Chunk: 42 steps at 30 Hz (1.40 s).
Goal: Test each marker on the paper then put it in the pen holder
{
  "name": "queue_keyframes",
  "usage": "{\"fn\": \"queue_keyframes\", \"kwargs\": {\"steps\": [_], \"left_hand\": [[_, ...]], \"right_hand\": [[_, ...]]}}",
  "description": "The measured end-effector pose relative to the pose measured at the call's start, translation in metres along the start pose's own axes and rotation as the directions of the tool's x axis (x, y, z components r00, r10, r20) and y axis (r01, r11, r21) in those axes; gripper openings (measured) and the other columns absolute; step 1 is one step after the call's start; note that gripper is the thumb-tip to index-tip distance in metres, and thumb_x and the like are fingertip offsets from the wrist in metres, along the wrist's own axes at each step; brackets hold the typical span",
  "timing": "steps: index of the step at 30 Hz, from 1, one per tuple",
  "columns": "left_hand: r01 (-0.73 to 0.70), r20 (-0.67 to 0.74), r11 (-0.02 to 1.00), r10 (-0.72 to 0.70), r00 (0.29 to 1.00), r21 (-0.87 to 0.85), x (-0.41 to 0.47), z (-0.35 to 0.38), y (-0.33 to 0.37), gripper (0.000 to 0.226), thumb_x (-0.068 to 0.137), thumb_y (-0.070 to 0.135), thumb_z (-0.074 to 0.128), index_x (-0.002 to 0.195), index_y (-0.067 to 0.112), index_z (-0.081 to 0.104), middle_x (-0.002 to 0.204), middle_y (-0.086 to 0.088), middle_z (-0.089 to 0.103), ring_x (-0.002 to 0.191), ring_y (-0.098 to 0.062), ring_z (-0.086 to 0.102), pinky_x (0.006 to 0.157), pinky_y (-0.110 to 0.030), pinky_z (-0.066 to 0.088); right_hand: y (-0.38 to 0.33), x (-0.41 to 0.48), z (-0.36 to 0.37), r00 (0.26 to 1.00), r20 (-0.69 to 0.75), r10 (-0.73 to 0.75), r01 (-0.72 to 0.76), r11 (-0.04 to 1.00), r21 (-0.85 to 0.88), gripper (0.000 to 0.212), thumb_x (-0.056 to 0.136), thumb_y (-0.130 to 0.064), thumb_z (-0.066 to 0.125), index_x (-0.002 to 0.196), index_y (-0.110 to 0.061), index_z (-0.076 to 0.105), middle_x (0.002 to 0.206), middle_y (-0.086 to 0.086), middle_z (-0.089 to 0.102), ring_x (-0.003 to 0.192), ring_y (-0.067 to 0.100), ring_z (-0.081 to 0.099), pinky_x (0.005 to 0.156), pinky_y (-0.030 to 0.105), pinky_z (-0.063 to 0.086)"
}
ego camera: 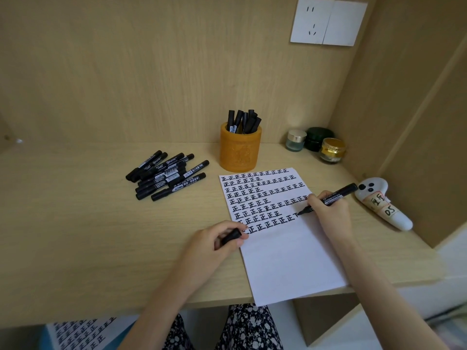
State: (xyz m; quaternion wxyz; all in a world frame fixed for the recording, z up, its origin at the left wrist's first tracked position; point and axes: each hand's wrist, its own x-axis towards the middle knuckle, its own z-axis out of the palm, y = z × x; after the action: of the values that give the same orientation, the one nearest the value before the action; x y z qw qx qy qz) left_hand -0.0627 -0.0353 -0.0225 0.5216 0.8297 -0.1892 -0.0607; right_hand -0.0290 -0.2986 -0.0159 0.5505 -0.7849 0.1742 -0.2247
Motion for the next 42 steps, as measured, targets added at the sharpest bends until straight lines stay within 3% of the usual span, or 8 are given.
{"fn": "queue_keyframes", "kwargs": {"steps": [3, 7, 11, 16, 21, 24, 30, 42], "left_hand": [[0.0, 0.001, 1.0, 0.0, 1.0, 0.017, 0.0005, 0.0001, -0.0011, 0.024, 0.087, 0.026, 0.062, 0.107, 0.039, 0.062, 0.097, 0.031, 0.068, 0.076, -0.015, 0.062, 0.057, -0.011, 0.038], [-0.003, 0.002, 0.999, 0.003, 1.0, 0.032, 0.0008, 0.0, -0.0014, 0.024, 0.087, 0.027, 0.062, 0.107, 0.04, 0.061, 0.097, 0.032, 0.067, 0.076, -0.009, 0.062, 0.06, -0.013, 0.039], [-0.003, -0.002, 0.999, 0.003, 1.0, 0.035, 0.0011, 0.0007, -0.0028, 0.023, 0.087, 0.029, 0.062, 0.106, 0.043, 0.061, 0.097, 0.032, 0.067, 0.081, -0.028, 0.061, 0.063, -0.025, 0.041], [-0.021, -0.009, 1.0, 0.021, 1.0, 0.007, 0.0013, 0.0004, -0.0021, 0.023, 0.087, 0.023, 0.063, 0.105, 0.037, 0.064, 0.095, 0.028, 0.069, 0.064, 0.003, 0.056, 0.057, -0.008, 0.037], [-0.02, -0.004, 0.999, 0.02, 1.0, 0.035, 0.0024, 0.0007, -0.0044, 0.023, 0.087, 0.028, 0.062, 0.107, 0.04, 0.062, 0.097, 0.032, 0.067, 0.066, -0.02, 0.054, 0.056, -0.014, 0.036], [-0.014, 0.001, 0.999, 0.014, 1.0, 0.042, 0.0019, 0.0008, -0.0045, 0.023, 0.088, 0.029, 0.061, 0.107, 0.041, 0.061, 0.098, 0.033, 0.066, 0.073, -0.027, 0.057, 0.058, -0.016, 0.036], [-0.018, -0.003, 0.998, 0.018, 1.0, 0.052, 0.0023, 0.0007, -0.0047, 0.023, 0.088, 0.029, 0.062, 0.107, 0.042, 0.061, 0.097, 0.033, 0.066, 0.076, -0.022, 0.06, 0.06, -0.019, 0.037], [-0.025, -0.003, 0.997, 0.026, 1.0, 0.066, 0.0024, 0.0009, -0.0056, 0.023, 0.087, 0.032, 0.061, 0.108, 0.043, 0.061, 0.097, 0.033, 0.066, 0.076, -0.03, 0.059, 0.06, -0.023, 0.039]], "right_hand": [[0.0009, -0.0002, 0.0003, 1.0, 0.013, -0.012, 0.012, 1.0, -0.005, 0.02, 0.084, -0.006, 0.06, 0.066, -0.002, 0.051, 0.056, 0.003, 0.04, 0.048, 0.005, 0.034, 0.042, 0.016, 0.026], [0.0013, 0.0009, 0.001, 1.0, 0.004, -0.022, 0.022, 1.0, -0.021, 0.024, 0.084, -0.005, 0.059, 0.063, -0.003, 0.047, 0.055, 0.002, 0.038, 0.045, 0.006, 0.032, 0.042, 0.017, 0.026], [0.0018, 0.0013, 0.0005, 1.0, -0.005, -0.014, 0.014, 1.0, -0.003, 0.03, 0.084, -0.006, 0.06, 0.057, -0.008, 0.045, 0.053, 0.0, 0.038, 0.043, 0.004, 0.032, 0.041, 0.016, 0.025], [0.0037, 0.0011, 0.0013, 1.0, 0.022, -0.006, 0.006, 1.0, 0.01, 0.028, 0.085, -0.012, 0.062, 0.068, 0.008, 0.054, 0.058, 0.005, 0.044, 0.047, 0.005, 0.034, 0.043, 0.015, 0.027], [0.0034, 0.0007, 0.0018, 0.999, 0.036, 0.0, 0.001, 1.0, -0.006, 0.029, 0.086, -0.014, 0.064, 0.06, -0.007, 0.051, 0.054, 0.0, 0.043, 0.045, 0.004, 0.034, 0.042, 0.016, 0.026], [0.0025, 0.0007, 0.002, 0.999, 0.036, -0.009, 0.009, 1.0, -0.006, 0.027, 0.084, -0.008, 0.062, 0.06, -0.006, 0.05, 0.053, 0.0, 0.04, 0.044, 0.004, 0.034, 0.043, 0.017, 0.026], [0.0012, -0.0005, 0.0008, 0.999, 0.035, -0.035, 0.036, 0.999, -0.02, 0.024, 0.081, -0.002, 0.06, 0.061, -0.003, 0.047, 0.053, 0.001, 0.035, 0.044, 0.005, 0.032, 0.042, 0.016, 0.025], [0.0029, -0.0008, 0.0007, 0.996, 0.064, -0.056, 0.057, 0.998, -0.011, 0.025, 0.083, -0.004, 0.061, 0.062, 0.003, 0.05, 0.055, 0.002, 0.038, 0.046, 0.004, 0.033, 0.044, 0.015, 0.026]]}}
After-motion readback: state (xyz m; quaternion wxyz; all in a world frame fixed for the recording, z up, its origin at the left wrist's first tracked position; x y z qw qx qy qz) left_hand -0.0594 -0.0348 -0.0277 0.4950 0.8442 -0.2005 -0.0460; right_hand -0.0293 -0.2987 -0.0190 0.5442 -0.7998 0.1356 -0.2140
